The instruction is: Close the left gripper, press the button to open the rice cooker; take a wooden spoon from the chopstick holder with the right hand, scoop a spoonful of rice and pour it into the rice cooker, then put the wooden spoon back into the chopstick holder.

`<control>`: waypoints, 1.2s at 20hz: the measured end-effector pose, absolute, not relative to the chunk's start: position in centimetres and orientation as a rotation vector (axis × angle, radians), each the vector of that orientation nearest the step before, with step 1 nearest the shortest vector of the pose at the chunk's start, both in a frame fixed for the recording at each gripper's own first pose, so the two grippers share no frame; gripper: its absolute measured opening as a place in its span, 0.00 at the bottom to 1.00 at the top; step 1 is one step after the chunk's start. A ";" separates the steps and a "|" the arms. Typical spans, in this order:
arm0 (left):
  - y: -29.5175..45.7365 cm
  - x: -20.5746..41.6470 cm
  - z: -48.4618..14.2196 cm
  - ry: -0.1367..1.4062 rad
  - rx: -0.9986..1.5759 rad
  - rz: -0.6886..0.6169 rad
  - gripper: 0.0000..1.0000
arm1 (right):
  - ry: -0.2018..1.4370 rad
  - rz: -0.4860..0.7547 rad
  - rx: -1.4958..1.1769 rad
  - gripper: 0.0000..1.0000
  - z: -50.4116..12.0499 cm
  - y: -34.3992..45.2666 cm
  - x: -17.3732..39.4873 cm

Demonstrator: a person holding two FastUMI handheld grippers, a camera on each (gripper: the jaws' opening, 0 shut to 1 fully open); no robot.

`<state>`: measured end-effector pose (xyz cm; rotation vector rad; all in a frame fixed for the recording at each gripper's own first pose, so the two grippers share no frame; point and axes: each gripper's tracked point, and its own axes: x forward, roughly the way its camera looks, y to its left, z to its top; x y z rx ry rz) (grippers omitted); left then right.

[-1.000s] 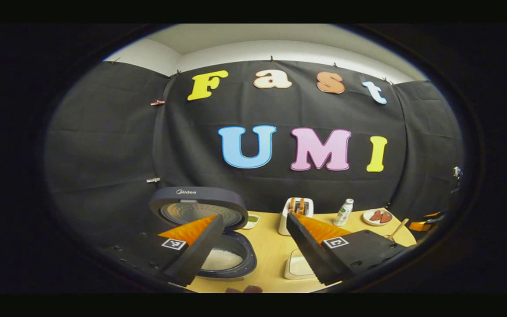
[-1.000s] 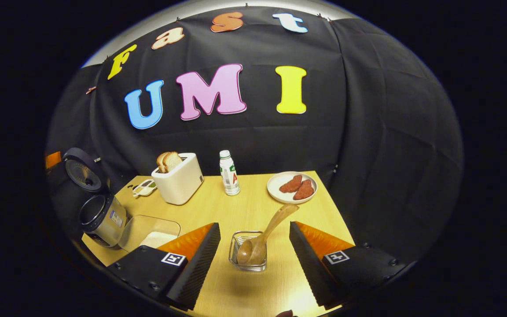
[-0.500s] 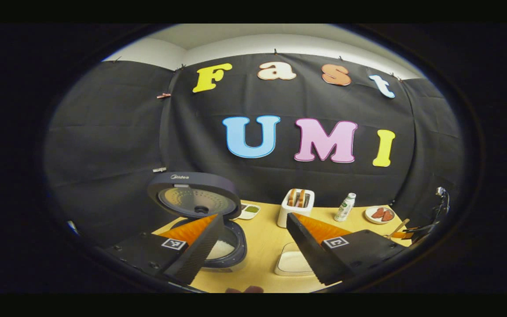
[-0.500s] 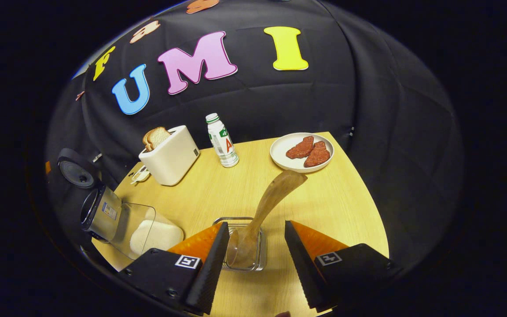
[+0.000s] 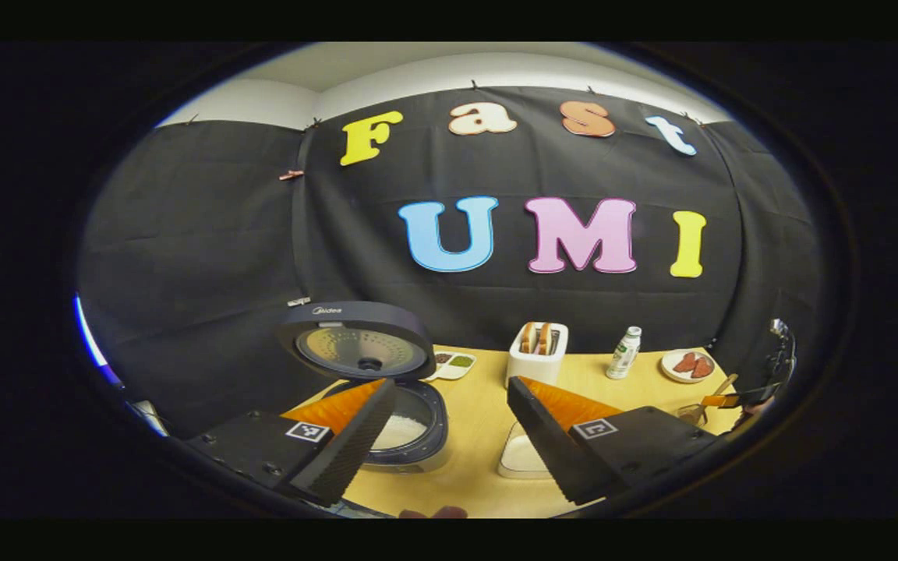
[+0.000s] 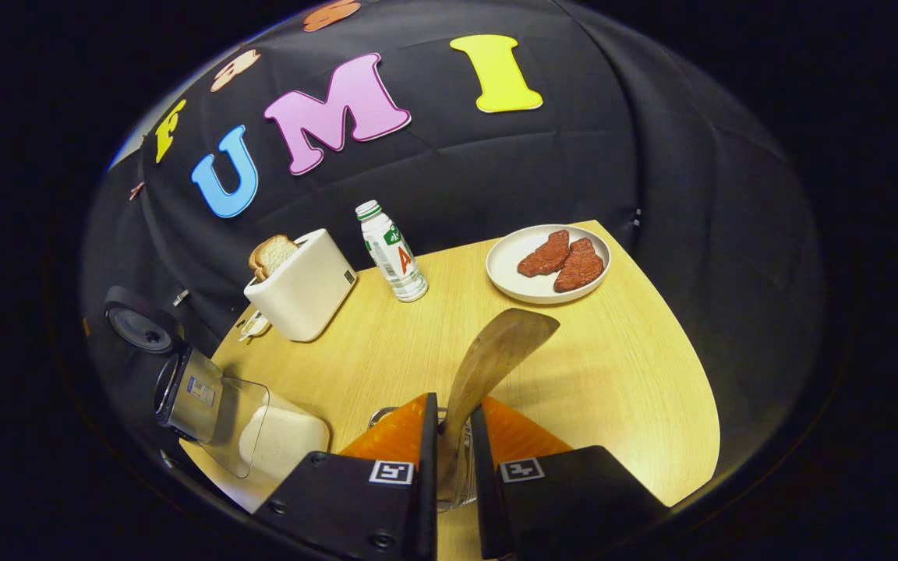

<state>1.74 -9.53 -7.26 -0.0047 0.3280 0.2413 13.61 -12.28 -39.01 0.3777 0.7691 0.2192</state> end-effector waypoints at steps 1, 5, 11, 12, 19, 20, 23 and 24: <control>-9.6 1.4 -7.2 0.329 -0.001 0.245 0.97 | 0.755 0.225 0.393 0.19 -38.5 -12.2 13.4; -9.3 0.3 -6.8 0.325 0.003 0.259 0.97 | 0.707 0.260 0.364 0.08 -37.5 -11.3 12.8; -8.0 0.0 -7.1 0.313 -0.019 0.236 0.97 | 0.615 0.223 0.383 0.08 -33.9 -12.0 13.0; -7.8 0.2 -7.0 0.305 -0.027 0.224 0.97 | 0.598 0.217 0.372 0.08 -33.1 -12.2 12.9; -3.9 1.5 -7.4 0.269 -0.052 0.141 0.97 | 0.478 0.150 0.296 0.08 -26.5 -11.0 12.3; -3.2 1.6 -7.5 0.267 -0.055 0.132 0.97 | 0.463 0.147 0.292 0.07 -25.5 -10.3 12.1; -0.9 1.8 -8.2 0.266 -0.064 0.116 0.97 | 0.410 0.160 0.272 0.07 -21.9 -7.3 11.7; -0.3 1.8 -8.3 0.267 -0.069 0.112 0.97 | 0.394 0.170 0.268 0.08 -20.8 -6.0 11.6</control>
